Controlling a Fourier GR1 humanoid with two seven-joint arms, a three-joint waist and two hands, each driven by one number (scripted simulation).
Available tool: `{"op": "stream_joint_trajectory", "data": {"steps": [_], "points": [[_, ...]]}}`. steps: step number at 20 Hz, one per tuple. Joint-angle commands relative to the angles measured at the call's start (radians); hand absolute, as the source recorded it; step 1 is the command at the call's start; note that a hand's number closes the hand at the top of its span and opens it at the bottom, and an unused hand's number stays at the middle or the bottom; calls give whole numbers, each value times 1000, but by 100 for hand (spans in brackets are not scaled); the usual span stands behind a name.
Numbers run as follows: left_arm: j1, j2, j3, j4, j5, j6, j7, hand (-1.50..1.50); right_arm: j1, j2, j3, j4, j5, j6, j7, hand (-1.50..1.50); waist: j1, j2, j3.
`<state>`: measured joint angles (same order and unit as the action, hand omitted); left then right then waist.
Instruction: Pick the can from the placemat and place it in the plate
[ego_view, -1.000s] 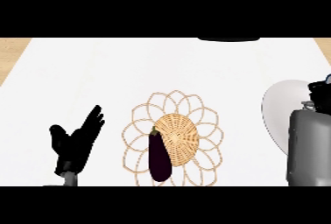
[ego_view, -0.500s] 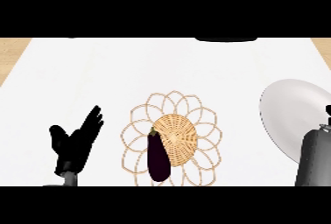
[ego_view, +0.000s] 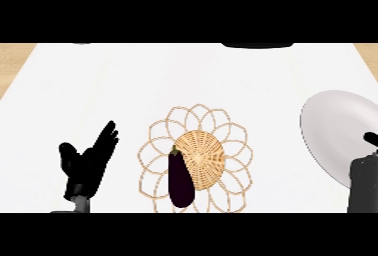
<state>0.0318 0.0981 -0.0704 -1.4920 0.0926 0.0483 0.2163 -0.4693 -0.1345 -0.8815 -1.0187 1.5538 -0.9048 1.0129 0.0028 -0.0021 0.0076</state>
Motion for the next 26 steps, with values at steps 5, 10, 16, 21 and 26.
{"op": "stream_joint_trajectory", "data": {"steps": [5, 10, 16, 21, 26], "points": [[28, 15, 4, -29, 18, -21, 51, 0, 23, -60, 87, 50, -296, -300, -234, -150, 9, 3, -4], [-55, -6, 24, 59, 1, 11, 39, 0, 89, -9, 116, -77, -408, -414, -290, -150, -10, 3, -6], [38, 13, 21, 5, 21, -38, 4, 0, 255, 131, 281, -358, -539, -412, -309, -150, -9, -3, -8], [-40, -25, 16, 65, -9, 11, 25, 0, 490, 133, 574, -555, -627, -419, -236, -150, -17, -2, -9], [28, -28, -8, 35, -27, 4, 3, 0, 676, 134, 794, -629, -544, -516, -138, -150, -9, 0, -9]]}}
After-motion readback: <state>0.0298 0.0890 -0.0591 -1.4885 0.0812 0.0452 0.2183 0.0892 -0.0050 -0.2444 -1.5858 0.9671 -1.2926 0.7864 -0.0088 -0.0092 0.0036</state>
